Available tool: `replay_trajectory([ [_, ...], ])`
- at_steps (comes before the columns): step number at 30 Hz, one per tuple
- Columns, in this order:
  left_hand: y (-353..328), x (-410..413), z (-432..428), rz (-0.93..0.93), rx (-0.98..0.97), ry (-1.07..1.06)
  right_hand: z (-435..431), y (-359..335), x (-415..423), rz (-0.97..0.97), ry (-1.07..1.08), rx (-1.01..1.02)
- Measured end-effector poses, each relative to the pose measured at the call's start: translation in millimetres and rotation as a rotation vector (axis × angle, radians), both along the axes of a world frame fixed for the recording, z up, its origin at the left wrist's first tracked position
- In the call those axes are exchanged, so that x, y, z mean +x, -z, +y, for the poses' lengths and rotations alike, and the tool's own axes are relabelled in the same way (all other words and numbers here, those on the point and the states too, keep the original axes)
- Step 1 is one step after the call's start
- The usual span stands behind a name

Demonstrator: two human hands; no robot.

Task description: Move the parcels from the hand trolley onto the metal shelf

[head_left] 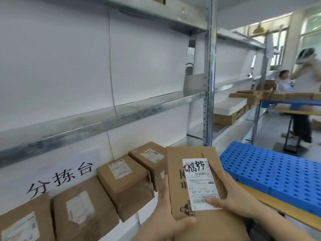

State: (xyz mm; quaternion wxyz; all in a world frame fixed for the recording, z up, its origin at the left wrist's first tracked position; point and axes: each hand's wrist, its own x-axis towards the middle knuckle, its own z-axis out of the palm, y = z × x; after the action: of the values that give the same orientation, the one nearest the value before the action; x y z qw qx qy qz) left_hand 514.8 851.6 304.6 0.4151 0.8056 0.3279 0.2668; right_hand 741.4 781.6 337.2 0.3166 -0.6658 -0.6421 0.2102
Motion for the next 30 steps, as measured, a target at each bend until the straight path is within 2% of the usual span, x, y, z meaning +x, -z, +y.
replay_trajectory([
  [6, 5.2, 57.1, 51.9, -0.016, -0.014, 0.065, 31.4, -6.7, 48.7, -0.046, 0.115, -0.033],
  [12, 11.4, 98.0, 88.8, -0.053, -0.055, 0.066, 74.7, -11.2, 88.3, -0.027, 0.088, -0.078],
  [25, 15.5, 201.7, 203.9, 0.022, -0.107, -0.245, 261.6, -10.7, 201.8, -0.069, -0.253, -0.135],
  [30, 5.2, 221.3, 245.0, 0.068, -0.087, -0.373, 337.1, -16.5, 220.7, -0.005, -0.416, -0.160],
])
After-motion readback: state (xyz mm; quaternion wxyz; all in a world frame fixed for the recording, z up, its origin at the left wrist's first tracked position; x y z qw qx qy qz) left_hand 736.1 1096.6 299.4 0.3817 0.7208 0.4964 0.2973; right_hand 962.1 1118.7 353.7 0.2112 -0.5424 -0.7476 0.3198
